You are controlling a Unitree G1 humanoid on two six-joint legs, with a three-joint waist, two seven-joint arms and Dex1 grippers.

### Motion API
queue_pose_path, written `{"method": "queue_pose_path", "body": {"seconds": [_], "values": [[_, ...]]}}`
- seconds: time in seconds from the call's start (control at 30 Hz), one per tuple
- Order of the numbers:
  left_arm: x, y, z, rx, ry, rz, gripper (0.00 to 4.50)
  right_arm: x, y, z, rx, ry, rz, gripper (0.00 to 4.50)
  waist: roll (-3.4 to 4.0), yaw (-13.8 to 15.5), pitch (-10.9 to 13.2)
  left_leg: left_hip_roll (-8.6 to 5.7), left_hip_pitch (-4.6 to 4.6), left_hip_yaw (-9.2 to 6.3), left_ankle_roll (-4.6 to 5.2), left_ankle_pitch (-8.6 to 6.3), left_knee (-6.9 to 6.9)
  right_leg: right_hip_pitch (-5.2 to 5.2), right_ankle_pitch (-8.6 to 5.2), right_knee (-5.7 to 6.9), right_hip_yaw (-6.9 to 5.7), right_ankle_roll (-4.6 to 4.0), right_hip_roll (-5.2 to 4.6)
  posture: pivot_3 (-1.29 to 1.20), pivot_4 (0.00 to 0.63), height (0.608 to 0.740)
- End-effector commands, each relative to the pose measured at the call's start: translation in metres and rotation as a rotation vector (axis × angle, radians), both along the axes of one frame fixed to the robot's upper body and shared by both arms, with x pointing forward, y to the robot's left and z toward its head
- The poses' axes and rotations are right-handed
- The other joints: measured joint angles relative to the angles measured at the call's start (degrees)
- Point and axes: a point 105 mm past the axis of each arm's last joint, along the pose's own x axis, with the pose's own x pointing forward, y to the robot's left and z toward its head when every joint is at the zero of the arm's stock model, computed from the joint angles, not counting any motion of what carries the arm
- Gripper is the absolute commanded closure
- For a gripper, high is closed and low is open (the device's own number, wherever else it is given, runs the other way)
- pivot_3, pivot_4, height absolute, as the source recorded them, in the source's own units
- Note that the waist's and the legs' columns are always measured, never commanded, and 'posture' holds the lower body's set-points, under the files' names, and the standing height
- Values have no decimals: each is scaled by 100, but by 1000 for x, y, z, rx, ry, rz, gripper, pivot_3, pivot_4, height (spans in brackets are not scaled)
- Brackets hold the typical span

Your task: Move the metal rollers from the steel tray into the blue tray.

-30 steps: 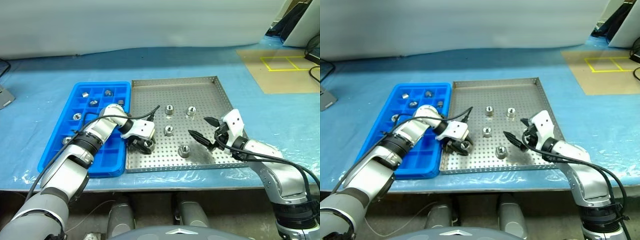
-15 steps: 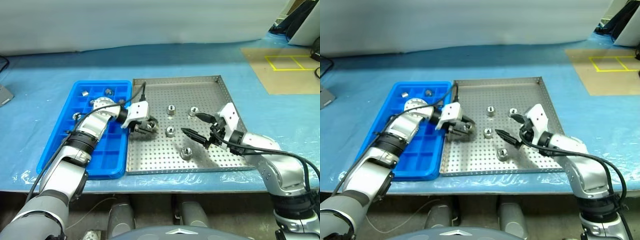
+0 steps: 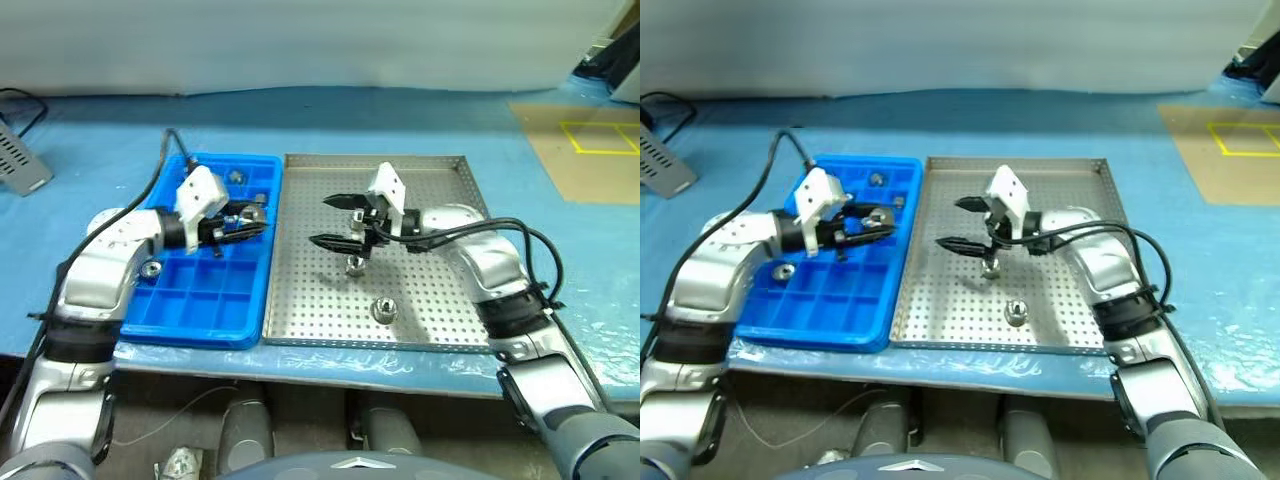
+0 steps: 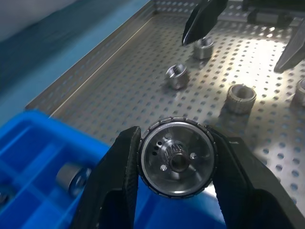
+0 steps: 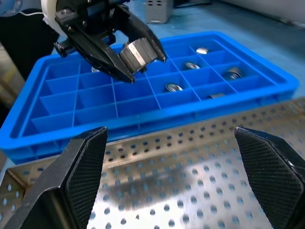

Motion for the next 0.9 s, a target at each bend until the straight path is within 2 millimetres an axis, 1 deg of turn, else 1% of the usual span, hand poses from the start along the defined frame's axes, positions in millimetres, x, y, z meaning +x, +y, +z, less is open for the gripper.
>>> {"method": "queue_pose_path", "body": {"seconds": [0.03, 0.13, 0.2, 0.27, 0.33, 0.43, 0.47, 0.57, 0.73, 0.83, 0.9], "values": [[-6, 21, 17, -6, -84, 115, 2519, -2, 16, 11, -4, -58, 102, 0, -5, 133, 3, -2, -5, -1, 1, -1, 0, -2, 0, -1, -2, 0, -2, 174, 150, 740], [-9, 48, 5, -15, -92, 295, 2519, -2, 30, 15, 2, -65, 184, 0, -9, 323, 5, -2, -14, -10, 3, -2, 5, -4, 0, -3, -10, 0, -4, 247, 150, 740], [-11, 55, -2, -23, -99, 368, 2519, -2, 36, 17, 4, -69, 218, 0, -10, 404, 5, -2, -14, -10, 4, -3, 6, -3, 0, -2, -10, 0, -9, 274, 150, 740], [-9, 54, -9, -31, -110, 418, 2519, -3, 40, 18, 9, -68, 242, 0, -11, 510, 5, -2, -14, -11, 3, -3, 8, 0, 0, -2, -10, 0, -10, 290, 150, 740], [-5, 49, -14, -44, -121, 439, 2519, -4, 42, 18, 8, -68, 258, 0, -13, 607, 6, -1, -13, -13, 0, -1, 8, 0, 0, 2, -11, 1, -10, 298, 150, 740], [0, 41, -18, -71, -119, 452, 2519, -5, 44, 17, 6, -67, 272, 0, -14, 662, 5, -1, -12, -16, -4, 2, 12, 1, 0, 11, -12, 1, -10, 298, 150, 740], [4, 42, -21, -70, -124, 477, 2519, -6, 44, 18, 6, -66, 276, 0, -14, 674, 5, -1, -12, -16, -4, 2, 13, 0, 0, 12, -12, 1, -10, 292, 150, 740], [10, 43, -30, -47, -130, 497, 2519, -6, 42, 17, 0, -67, 266, 0, -15, 674, 5, -1, -10, -17, -8, 4, 13, -2, 1, 18, -11, 2, -8, 273, 150, 740], [18, 46, -34, -42, -119, 512, 2519, -8, 35, 15, 1, -56, 245, 0, -16, 612, 5, 0, -13, -17, -10, 6, 9, -11, 0, 20, -10, 3, -5, 233, 150, 740], [21, 45, -43, -13, -80, 505, 2519, -7, 31, 12, -4, -53, 214, 0, -16, 592, 5, -1, -14, -17, -10, 6, 10, -12, 0, 21, -10, 3, -5, 207, 150, 740], [23, 44, -45, -28, -56, 496, 1976, -7, 30, 12, 4, -50, 199, 0, -16, 585, 5, -1, -13, -17, -10, 6, 12, -12, 0, 23, -9, 3, -5, 192, 150, 740]]}}
